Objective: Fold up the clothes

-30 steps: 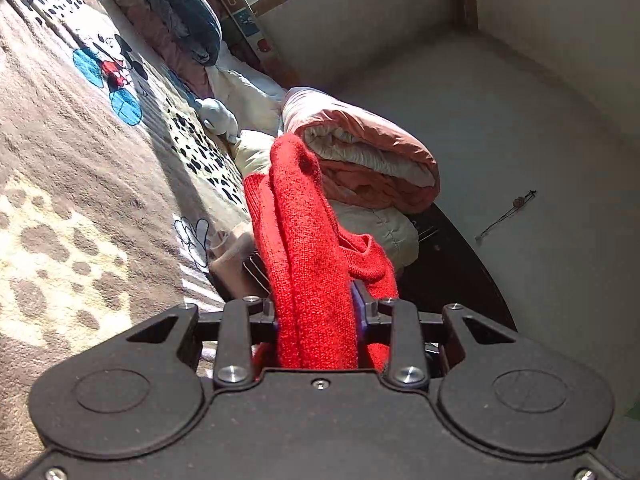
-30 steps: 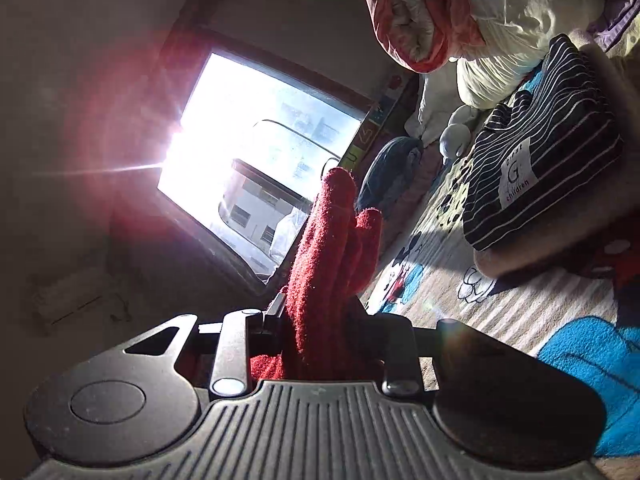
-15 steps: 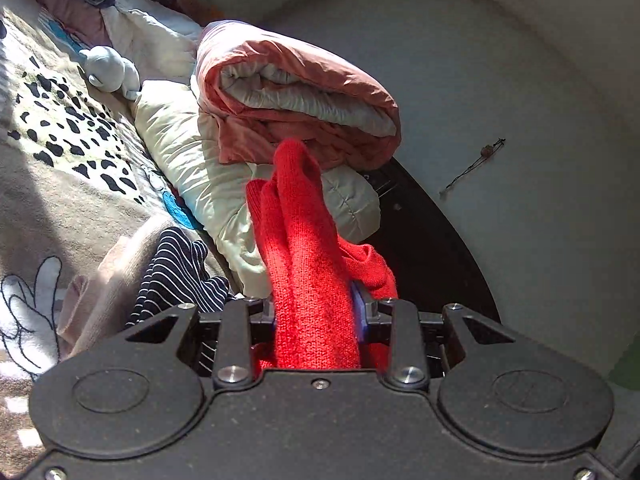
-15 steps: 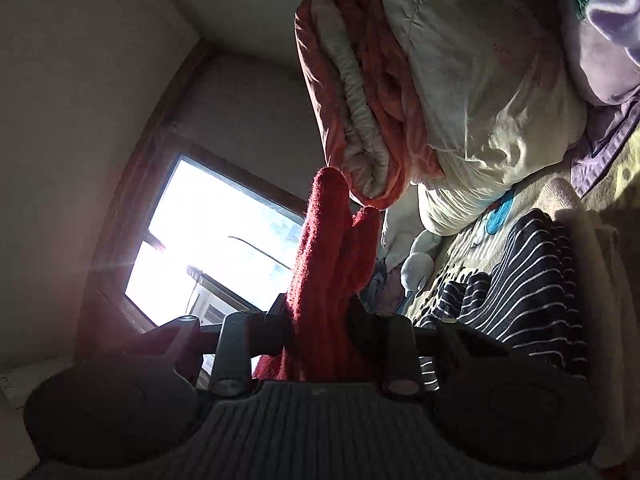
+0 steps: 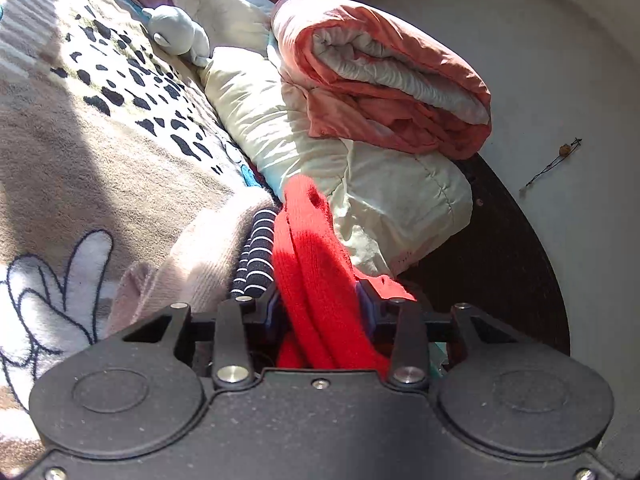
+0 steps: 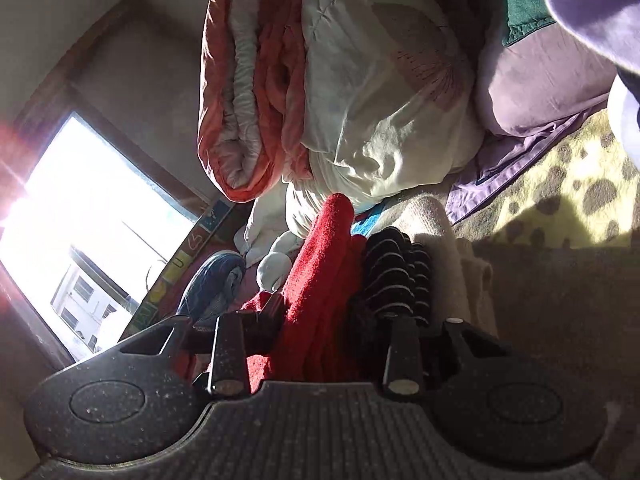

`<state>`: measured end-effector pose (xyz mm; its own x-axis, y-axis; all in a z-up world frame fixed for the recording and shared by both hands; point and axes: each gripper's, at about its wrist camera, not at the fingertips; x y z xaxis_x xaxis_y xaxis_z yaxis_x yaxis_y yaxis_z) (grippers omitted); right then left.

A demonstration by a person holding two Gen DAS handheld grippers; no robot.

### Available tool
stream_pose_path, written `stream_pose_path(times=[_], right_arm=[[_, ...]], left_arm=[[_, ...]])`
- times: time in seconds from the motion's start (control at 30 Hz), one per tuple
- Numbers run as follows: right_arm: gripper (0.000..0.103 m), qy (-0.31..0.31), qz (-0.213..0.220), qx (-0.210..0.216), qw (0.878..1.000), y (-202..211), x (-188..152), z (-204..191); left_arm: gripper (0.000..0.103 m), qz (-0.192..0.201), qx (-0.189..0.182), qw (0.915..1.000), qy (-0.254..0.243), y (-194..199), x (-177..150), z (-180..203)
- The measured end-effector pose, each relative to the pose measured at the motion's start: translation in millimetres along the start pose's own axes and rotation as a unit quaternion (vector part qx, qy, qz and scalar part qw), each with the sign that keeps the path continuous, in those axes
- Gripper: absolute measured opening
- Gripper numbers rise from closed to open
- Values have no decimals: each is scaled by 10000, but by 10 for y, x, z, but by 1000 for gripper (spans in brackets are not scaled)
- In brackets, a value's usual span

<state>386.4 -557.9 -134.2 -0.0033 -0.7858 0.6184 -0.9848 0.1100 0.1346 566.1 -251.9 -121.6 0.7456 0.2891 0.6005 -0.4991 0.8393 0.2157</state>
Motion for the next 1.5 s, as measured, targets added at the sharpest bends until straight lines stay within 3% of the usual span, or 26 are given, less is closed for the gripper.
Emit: stream_pose_path(times=[0.03, 0.07, 0.17, 0.23, 0.3, 0.4, 0.43, 0.5, 0.57, 0.63, 0.8, 0.93, 1.03, 1.23, 1.5], right_arm=[[40, 227, 76, -131, 9996, 58, -18, -57], [47, 556, 177, -284, 9979, 143, -50, -145], [47, 1454, 449, -614, 9864, 329, -154, -380], [47, 1776, 507, -610, 9809, 464, -228, -509], [48, 1880, 436, -551, 9797, 564, -286, -600], [66, 1820, 261, -408, 9821, 730, -313, -738], [71, 1731, 177, -337, 9842, 790, -296, -778], [74, 1629, 57, -286, 9862, 969, -267, -859], [95, 1548, -124, -300, 9874, 1134, -243, -905], [102, 1448, -416, -376, 9879, 1283, -214, -950], [103, 1691, -910, -563, 9798, 1592, -162, -1252], [103, 2013, -1054, -534, 9724, 1840, -132, -1505], [103, 2130, -1128, -653, 9683, 1987, -68, -1608], [103, 2472, -1356, -1056, 9536, 2157, 80, -1764], [103, 2685, -1632, -1220, 9415, 2340, 160, -1900]], left_arm=[[59, 134, 130, 9998, -107, 69, -4, 52], [63, 295, 229, 9992, -147, 155, -6, 89], [64, 722, 441, 9961, -249, 385, -12, 194], [64, 849, 468, 9946, -376, 566, -46, 294], [67, 785, 500, 9946, -454, 705, -100, 395], [89, 416, 789, 9933, -731, 870, -198, 644], [91, 336, 932, 9910, -900, 914, -230, 729], [94, 138, 1299, 9825, -1330, 993, -303, 918], [98, 2, 1641, 9715, -1708, 1095, -389, 1109], [103, -55, 1935, 9616, -1944, 1197, -464, 1274], [103, 46, 2732, 9336, -2316, 1442, -607, 1656], [103, -130, 3057, 9161, -2593, 1577, -678, 1837], [103, -122, 3079, 9147, -2615, 1672, -733, 1976], [103, 110, 3506, 8892, -2936, 1781, -920, 2362], [103, -165, 3681, 8797, -3006, 1874, -1028, 2675]])
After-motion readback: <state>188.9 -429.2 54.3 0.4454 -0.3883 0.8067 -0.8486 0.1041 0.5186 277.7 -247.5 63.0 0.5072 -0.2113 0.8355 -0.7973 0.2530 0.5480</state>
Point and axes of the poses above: each gripper's, at about its wrist camera, not at the fingertips, and y roughly against the way its jaws point, z to its right, x to its top, and after that the axes turned 3 degrees about x, right-handed
